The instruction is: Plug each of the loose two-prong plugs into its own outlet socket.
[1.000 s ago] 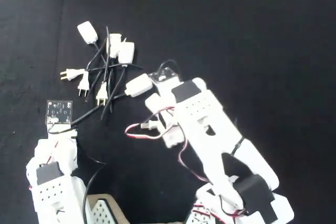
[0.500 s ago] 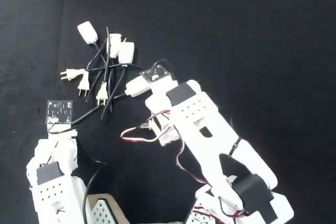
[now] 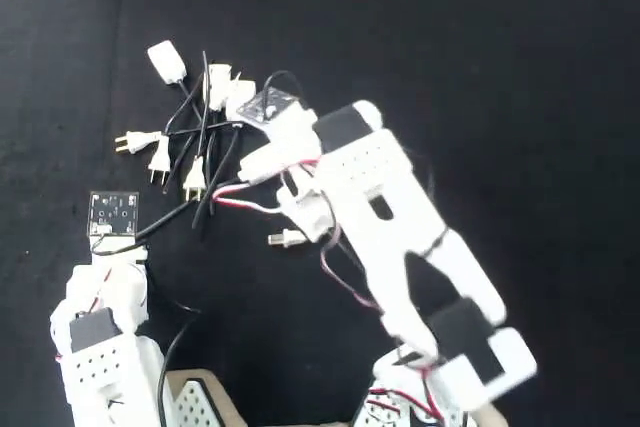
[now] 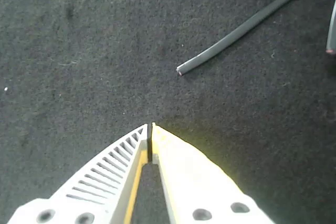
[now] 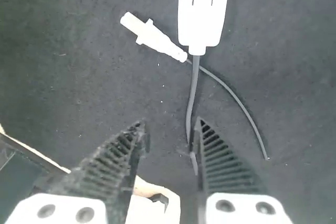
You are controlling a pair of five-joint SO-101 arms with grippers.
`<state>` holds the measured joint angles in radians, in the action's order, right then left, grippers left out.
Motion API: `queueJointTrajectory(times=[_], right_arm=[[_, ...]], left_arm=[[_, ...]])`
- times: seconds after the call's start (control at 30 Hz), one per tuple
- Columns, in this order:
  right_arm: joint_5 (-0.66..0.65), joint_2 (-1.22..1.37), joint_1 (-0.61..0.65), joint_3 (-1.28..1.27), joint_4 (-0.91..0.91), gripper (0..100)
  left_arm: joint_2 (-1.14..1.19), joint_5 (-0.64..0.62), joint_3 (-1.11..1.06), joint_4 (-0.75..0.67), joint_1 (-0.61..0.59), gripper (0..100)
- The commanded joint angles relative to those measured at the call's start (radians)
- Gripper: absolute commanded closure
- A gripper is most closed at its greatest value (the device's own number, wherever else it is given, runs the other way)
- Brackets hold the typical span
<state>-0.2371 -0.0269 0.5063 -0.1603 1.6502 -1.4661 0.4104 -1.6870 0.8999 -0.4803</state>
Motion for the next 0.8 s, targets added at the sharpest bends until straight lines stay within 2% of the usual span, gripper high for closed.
queueJointTrajectory(times=[0.0,0.1,0.27,0.47,0.53,0.67,0.77], right_arm=[[-0.008,0.058,-0.021,0.064,-0.074,92.5],[-0.008,0.093,-0.017,0.067,-0.124,91.2],[-0.011,0.150,-0.018,0.051,-0.132,80.1],[-0.100,0.147,0.012,-0.024,-0.157,86.8],[-0.169,0.134,0.028,-0.064,-0.170,88.6],[-0.279,0.096,0.040,-0.173,-0.284,80.7],[-0.301,0.071,0.015,-0.211,-0.328,76.3]], left_arm=[[-0.008,-0.003,-0.012,-0.023,0.004,97],[-0.008,-0.003,-0.012,-0.023,0.005,97],[-0.008,-0.003,-0.012,-0.023,0.005,97],[-0.008,-0.003,-0.012,-0.023,0.005,97],[-0.008,-0.003,-0.012,-0.023,0.004,97],[-0.008,-0.003,-0.012,-0.023,0.004,97],[-0.008,-0.003,-0.012,-0.023,0.004,97]])
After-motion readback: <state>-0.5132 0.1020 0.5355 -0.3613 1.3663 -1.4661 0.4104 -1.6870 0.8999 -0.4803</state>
